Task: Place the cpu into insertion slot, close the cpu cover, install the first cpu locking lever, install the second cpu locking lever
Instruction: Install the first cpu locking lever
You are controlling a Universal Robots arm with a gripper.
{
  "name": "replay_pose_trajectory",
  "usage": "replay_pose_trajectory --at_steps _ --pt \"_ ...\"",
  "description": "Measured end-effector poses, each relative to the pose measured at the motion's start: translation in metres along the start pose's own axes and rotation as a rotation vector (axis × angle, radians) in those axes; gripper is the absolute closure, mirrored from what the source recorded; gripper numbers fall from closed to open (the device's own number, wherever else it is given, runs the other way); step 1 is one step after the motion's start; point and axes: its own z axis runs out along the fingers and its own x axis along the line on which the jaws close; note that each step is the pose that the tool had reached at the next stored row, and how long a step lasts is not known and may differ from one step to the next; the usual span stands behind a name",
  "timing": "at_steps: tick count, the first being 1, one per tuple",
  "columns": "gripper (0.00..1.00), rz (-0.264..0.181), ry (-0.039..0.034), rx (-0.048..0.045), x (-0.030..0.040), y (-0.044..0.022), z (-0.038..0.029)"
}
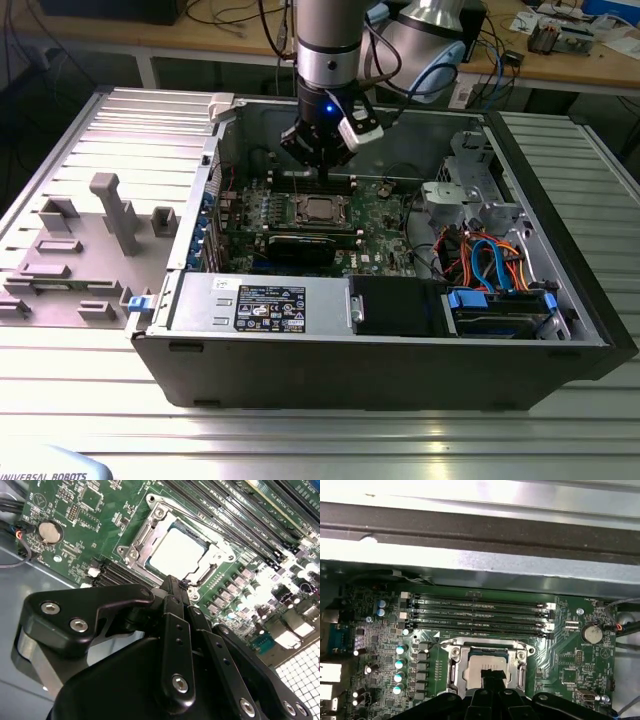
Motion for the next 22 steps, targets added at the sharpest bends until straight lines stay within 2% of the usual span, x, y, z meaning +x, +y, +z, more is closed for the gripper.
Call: replay_pose_trajectory --at_steps 4,11,14,18,22 --pt "0.89 0.001 0.0148 -0.0032 0.0014 0.0001 0.0001" --pt "0.89 0.002 0.0153 -0.0035 0.0233 0.0018 -0.0007" --pt "0.89 0.008 0.0152 -0.0033 0.0292 0.0022 -0.001" --pt "0.89 0.038 0.0144 -0.0023 0.0316 0.0024 -0.0009" --pt "0.89 0.038 0.0144 -0.0023 0.0408 0.0031 -0.0013"
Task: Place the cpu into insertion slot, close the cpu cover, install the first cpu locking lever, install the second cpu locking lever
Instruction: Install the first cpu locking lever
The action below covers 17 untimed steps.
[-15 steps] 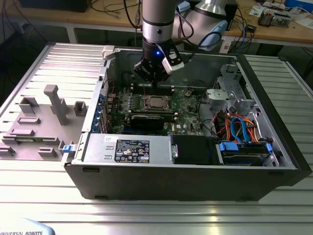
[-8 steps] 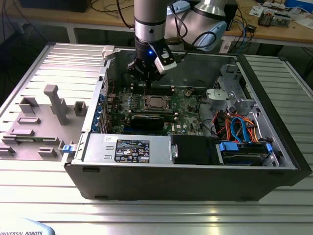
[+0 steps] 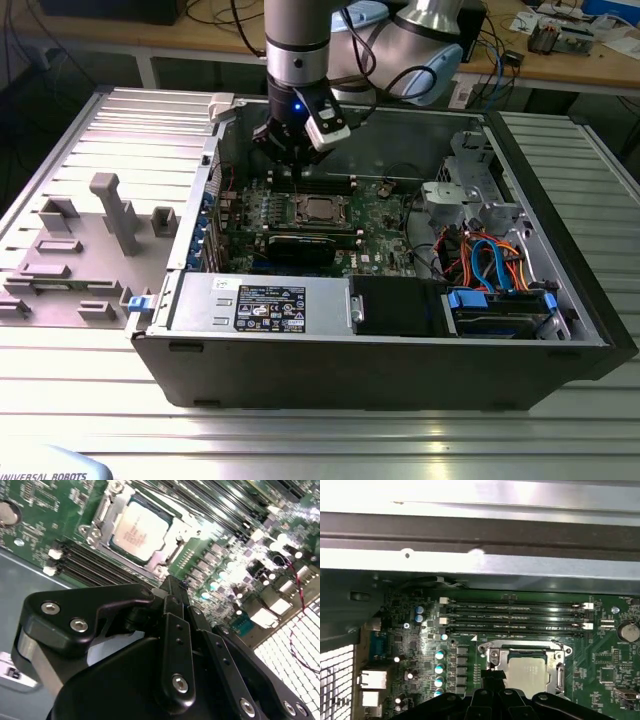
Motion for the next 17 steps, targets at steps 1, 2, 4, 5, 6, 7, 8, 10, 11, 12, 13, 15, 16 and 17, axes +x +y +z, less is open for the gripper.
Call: replay_pose_trajectory --at_steps 1,2,4,5,6,7,8,10,11,12,13,15,16,17 --pt "0.89 0.0 0.0001 0.0 0.0021 0.0001 0.0" --pt "0.89 0.0 0.0 -0.0001 0.0044 0.0002 -0.0001" --pt "0.89 0.0 -0.0001 -0.0001 0.009 0.0009 -0.0002" --pt "0.89 0.0 0.0002 0.0001 0.0097 0.0015 -0.0002" --pt "0.89 0.0 0.0 0.0 0.0105 0.0017 -0.0002" --pt "0.89 0.0 -0.0001 -0.0001 0.0121 0.002 -0.0002" --pt "0.89 0.0 0.0001 0.0 0.013 0.003 -0.0002" --pt "0.89 0.0 0.0 0.0001 0.0136 0.0067 -0.0001" --pt "0.89 0.0 0.0 0.0001 0.0136 0.009 0.0" --pt "0.89 0.0 0.0 0.0003 0.0135 0.0127 0.0001" --pt "0.89 0.0 0.0001 0.0004 0.0134 0.0156 0.0001" --pt "0.89 0.0 0.0001 0.0003 0.0133 0.0192 0.0002" --pt "0.89 0.0 0.0 0.0003 0.0131 0.0199 0.0003" --pt "0.89 0.0 0.0001 0.0003 0.0119 0.0201 0.0003"
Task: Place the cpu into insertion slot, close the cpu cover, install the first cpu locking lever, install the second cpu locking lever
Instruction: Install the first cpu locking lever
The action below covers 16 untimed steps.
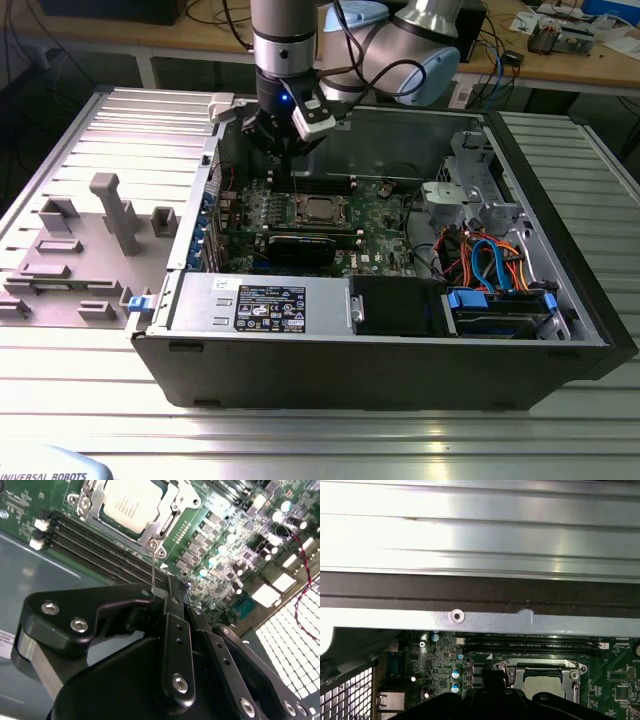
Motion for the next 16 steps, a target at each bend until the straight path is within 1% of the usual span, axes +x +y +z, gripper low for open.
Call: replay_pose_trajectory --at_steps 12,16 --pt "0.89 0.0 0.0001 0.0002 -0.0166 -0.0006 0.0003" --pt "0.89 0.0 0.0 0.0001 -0.0184 -0.0006 0.0004"
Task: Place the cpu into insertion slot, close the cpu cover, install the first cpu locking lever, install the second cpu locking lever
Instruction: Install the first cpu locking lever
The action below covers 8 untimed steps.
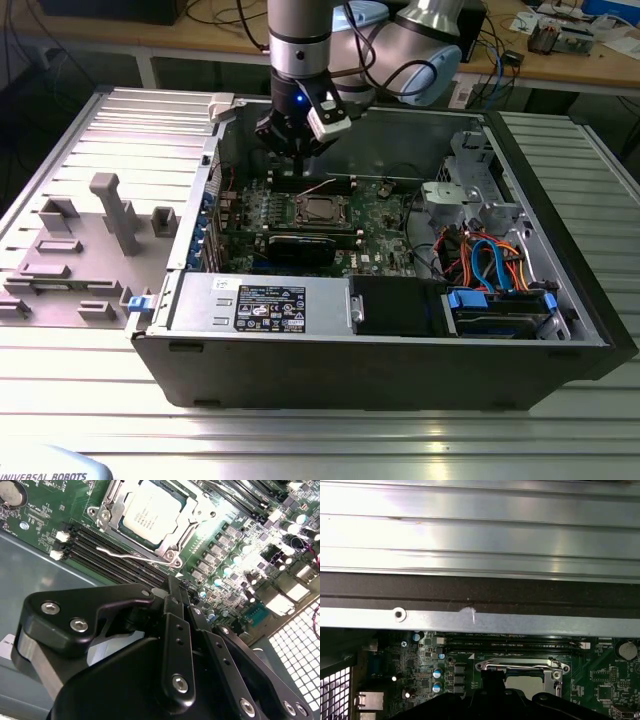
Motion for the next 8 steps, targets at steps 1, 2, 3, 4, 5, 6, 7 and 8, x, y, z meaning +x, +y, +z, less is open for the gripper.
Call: replay_pose_trajectory --at_steps 1,2,3,4,5,6,7,8 --pt "0.89 0.0 0.0 0.0 -0.0006 0.0 0.0" --pt "0.89 0.0 0.0 0.0 -0.0007 0.0 0.0" --pt "0.89 0.0 0.0 0.0 -0.0007 0.0 0.0" --pt "0.89 0.0 0.0 0.0 -0.0008 0.0 0.0" --pt "0.89 0.0 0.0 0.0001 -0.0008 0.0 0.0" --pt "0.89 0.0 0.0 0.0 -0.0008 0.0 0.0" --pt "0.89 0.0 0.0 0.0 -0.0009 0.0 0.0" --pt "0.89 0.0 0.0 0.0 -0.0009 0.0 0.0"
